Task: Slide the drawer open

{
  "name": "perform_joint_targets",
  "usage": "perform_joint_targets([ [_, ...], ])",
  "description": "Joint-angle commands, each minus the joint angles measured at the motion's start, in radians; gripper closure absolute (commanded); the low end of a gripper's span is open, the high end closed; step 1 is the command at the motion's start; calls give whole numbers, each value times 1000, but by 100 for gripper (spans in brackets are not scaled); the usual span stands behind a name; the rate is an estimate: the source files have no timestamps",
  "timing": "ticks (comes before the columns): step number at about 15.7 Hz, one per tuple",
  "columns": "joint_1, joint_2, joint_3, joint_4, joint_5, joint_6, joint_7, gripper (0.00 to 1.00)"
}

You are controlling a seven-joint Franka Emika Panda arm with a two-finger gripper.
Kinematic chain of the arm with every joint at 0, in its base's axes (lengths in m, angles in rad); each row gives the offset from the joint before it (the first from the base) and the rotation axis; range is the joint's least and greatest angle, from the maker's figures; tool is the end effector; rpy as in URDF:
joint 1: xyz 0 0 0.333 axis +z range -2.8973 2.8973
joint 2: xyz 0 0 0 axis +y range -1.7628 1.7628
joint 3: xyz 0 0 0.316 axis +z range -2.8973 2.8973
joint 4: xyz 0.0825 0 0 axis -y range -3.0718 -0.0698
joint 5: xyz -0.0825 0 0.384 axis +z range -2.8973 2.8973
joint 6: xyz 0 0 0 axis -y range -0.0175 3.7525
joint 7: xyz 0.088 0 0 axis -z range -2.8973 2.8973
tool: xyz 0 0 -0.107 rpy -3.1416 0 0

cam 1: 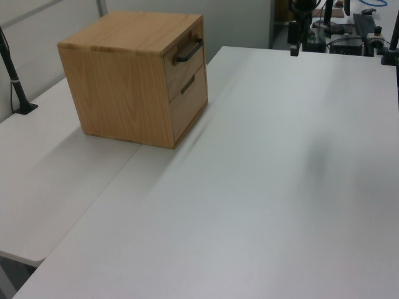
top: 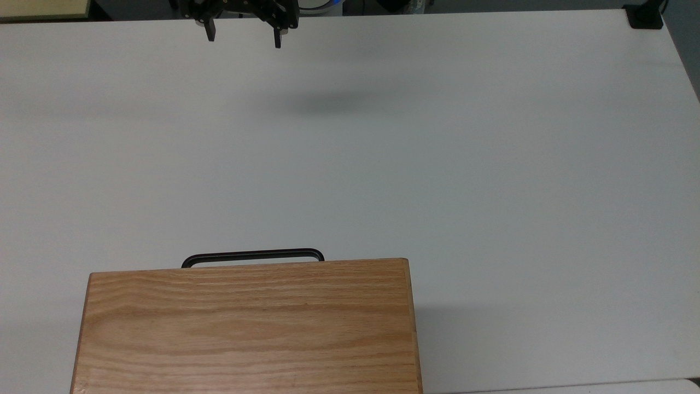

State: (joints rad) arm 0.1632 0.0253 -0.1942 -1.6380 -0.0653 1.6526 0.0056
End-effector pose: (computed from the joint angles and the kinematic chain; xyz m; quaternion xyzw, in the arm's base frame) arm 0.5668 -0.0228 0.5861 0.9993 -0.0154 -0.0056 0.0349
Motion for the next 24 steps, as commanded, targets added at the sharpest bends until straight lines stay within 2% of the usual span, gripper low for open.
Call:
perform_joint_targets([
  [1, 4, -15, -5, 1, -2, -31, -7, 0],
  [14, -39, 4, -16, 0, -5, -14, -18, 0],
  [24, -30, 58, -13, 3, 7, 12, 89, 0],
])
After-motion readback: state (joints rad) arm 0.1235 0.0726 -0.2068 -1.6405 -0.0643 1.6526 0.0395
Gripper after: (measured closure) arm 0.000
